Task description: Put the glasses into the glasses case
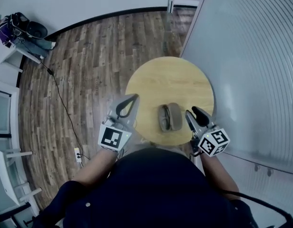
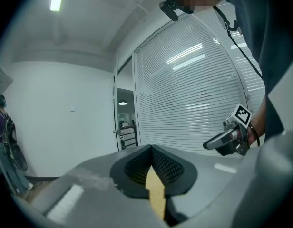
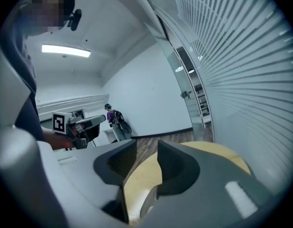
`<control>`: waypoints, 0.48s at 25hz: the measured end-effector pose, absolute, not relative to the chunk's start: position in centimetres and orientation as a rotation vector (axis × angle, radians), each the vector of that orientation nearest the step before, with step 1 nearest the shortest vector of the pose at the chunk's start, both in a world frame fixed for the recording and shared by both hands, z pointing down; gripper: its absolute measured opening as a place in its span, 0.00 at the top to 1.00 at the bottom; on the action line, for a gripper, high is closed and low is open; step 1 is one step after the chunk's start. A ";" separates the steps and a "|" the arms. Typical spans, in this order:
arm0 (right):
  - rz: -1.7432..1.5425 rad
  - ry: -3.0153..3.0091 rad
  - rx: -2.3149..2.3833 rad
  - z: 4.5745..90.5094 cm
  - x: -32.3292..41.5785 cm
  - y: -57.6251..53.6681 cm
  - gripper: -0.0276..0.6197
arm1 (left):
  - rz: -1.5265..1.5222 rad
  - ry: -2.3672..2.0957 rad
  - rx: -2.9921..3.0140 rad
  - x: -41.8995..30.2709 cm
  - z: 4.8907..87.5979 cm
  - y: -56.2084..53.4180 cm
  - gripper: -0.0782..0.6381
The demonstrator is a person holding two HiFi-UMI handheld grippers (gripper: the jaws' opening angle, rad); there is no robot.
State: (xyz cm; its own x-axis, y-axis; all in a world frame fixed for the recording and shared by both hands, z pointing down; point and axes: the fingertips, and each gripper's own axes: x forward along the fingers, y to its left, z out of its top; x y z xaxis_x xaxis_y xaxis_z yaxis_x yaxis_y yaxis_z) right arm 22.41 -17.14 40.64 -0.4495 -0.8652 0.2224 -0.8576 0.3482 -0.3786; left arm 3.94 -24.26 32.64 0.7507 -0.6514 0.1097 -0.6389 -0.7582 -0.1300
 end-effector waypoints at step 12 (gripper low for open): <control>-0.274 2.475 -1.710 32.8 25.6 -15.3 0.91 | -0.182 1.020 -2.811 5.7 29.4 -23.7 0.88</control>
